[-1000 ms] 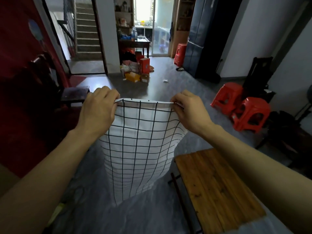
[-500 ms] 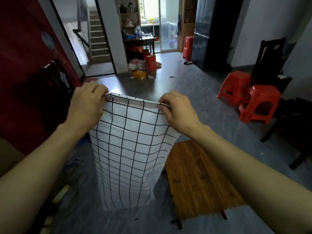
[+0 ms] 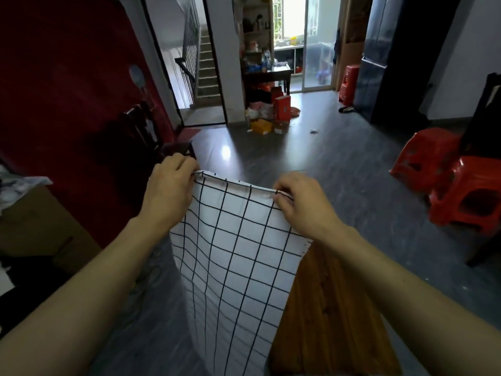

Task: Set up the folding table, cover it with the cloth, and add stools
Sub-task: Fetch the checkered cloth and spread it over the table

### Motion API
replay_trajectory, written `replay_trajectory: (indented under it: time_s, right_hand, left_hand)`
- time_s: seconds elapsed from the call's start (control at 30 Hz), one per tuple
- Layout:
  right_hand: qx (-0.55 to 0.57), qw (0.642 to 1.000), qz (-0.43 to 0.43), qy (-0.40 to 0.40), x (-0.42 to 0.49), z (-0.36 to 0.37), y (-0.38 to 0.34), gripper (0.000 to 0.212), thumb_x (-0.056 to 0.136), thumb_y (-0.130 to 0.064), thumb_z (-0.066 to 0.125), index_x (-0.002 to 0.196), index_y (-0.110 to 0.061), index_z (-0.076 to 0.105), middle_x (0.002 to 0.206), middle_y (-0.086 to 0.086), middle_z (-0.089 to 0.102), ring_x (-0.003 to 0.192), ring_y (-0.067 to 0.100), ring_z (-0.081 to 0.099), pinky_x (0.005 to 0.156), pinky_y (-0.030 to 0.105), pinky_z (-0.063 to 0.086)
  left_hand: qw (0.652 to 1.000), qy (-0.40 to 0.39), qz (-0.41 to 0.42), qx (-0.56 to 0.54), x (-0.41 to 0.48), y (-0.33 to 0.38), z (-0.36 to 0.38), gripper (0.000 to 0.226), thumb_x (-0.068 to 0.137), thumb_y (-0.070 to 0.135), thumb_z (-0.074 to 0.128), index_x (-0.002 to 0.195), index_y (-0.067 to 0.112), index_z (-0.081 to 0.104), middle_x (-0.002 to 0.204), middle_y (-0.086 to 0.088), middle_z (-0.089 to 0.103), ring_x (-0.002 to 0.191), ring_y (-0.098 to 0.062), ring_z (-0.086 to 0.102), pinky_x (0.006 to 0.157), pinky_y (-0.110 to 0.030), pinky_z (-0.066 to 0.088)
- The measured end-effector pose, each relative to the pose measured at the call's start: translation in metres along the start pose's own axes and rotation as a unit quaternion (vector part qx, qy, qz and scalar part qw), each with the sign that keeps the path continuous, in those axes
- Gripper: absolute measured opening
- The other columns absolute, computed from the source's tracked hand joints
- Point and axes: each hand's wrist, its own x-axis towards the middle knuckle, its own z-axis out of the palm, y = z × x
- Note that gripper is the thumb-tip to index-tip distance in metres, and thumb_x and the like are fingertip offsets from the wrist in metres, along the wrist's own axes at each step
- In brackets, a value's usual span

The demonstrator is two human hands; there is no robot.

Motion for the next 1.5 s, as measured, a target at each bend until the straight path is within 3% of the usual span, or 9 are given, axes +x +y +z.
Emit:
replay_trajectory:
  time_s: [0.17,0.37,0.47,0.6,0.73,1.0,1.17,1.27,1.5]
  right_hand:
    - [0.016,0.999,-0.019,-0.044,0.026,0.005,0.029,0.011,0.089,-0.015,0.064,0.098,-0.02,0.062,0.093,-0.001,0.06,0.085,0.015,0.055,0.078,0.035,0.049]
    - [0.09,0.99,-0.083,-0.068,0.078,0.009,0.047,0.039,0.088,-0.003,0.064,0.116,-0.027,0.052,0.11,-0.01,0.053,0.092,0.007,0.053,0.079,0.021,0.046]
    - [0.105,0.983,-0.125,-0.086,0.098,0.012,0.057,0.034,0.088,-0.004,0.065,0.113,-0.025,0.056,0.108,-0.015,0.046,0.093,0.003,0.052,0.081,0.02,0.046]
    - [0.132,0.975,-0.153,-0.095,0.114,0.02,0.068,0.016,0.094,-0.028,0.065,0.108,-0.019,0.063,0.105,-0.009,0.055,0.089,0.005,0.055,0.077,0.024,0.048]
    - [0.15,0.974,-0.155,-0.074,0.131,0.031,0.077,0.011,0.095,-0.02,0.062,0.102,-0.012,0.065,0.096,-0.001,0.064,0.084,0.011,0.058,0.074,0.033,0.05]
    - [0.153,0.966,-0.169,-0.123,0.151,0.042,0.079,0.028,0.084,-0.027,0.074,0.109,-0.017,0.063,0.096,-0.006,0.062,0.083,0.006,0.057,0.072,0.013,0.043]
    - [0.152,0.975,-0.132,-0.098,0.153,0.05,0.074,0.042,0.082,-0.03,0.075,0.119,-0.014,0.061,0.102,-0.004,0.062,0.088,0.009,0.057,0.081,0.027,0.052]
    - [0.135,0.98,-0.111,-0.09,0.154,0.056,0.071,0.037,0.083,-0.029,0.072,0.115,-0.014,0.062,0.1,-0.002,0.061,0.087,0.012,0.057,0.082,0.032,0.053]
    - [0.125,0.986,-0.09,-0.07,0.162,0.072,0.058,0.03,0.084,-0.03,0.07,0.11,-0.016,0.063,0.098,-0.002,0.062,0.087,0.011,0.055,0.079,0.029,0.05]
  left_hand:
    - [0.999,0.014,0.011,-0.041,0.022,0.01,0.03,0.01,0.088,-0.001,0.062,0.096,0.004,0.063,0.091,-0.012,0.058,0.08,-0.031,0.052,0.067,-0.046,0.043]
    - [0.995,0.054,0.034,-0.071,0.056,0.011,0.062,0.009,0.087,-0.002,0.059,0.093,0.003,0.063,0.089,-0.011,0.058,0.078,-0.029,0.053,0.069,-0.044,0.041]
    - [0.995,0.053,0.015,-0.077,0.069,0.013,0.073,0.008,0.087,-0.002,0.06,0.093,0.003,0.063,0.089,-0.011,0.059,0.08,-0.029,0.053,0.071,-0.043,0.041]
    - [0.997,0.027,0.014,-0.065,0.078,0.018,0.083,0.008,0.088,0.001,0.058,0.092,0.003,0.064,0.089,-0.01,0.059,0.082,-0.029,0.054,0.072,-0.04,0.04]
    - [0.999,0.006,0.003,-0.052,0.084,0.025,0.088,0.008,0.088,0.003,0.057,0.092,0.003,0.064,0.088,-0.011,0.059,0.08,-0.03,0.054,0.07,-0.043,0.042]
    - [0.999,-0.014,-0.035,-0.031,0.096,0.041,0.09,0.01,0.088,-0.002,0.058,0.093,0.001,0.066,0.089,-0.012,0.061,0.079,-0.032,0.057,0.069,-0.044,0.043]
    - [0.997,-0.018,-0.065,-0.028,0.101,0.041,0.093,0.011,0.085,-0.005,0.061,0.093,0.001,0.066,0.09,-0.013,0.061,0.08,-0.032,0.056,0.069,-0.047,0.044]
    - [0.997,-0.013,-0.07,-0.029,0.104,0.04,0.094,0.011,0.084,-0.005,0.062,0.091,0.001,0.065,0.088,-0.013,0.06,0.078,-0.032,0.056,0.068,-0.046,0.044]
    - [0.996,0.014,-0.082,-0.028,0.111,0.035,0.102,0.011,0.084,-0.005,0.062,0.092,0.002,0.065,0.088,-0.011,0.06,0.079,-0.029,0.056,0.068,-0.045,0.045]
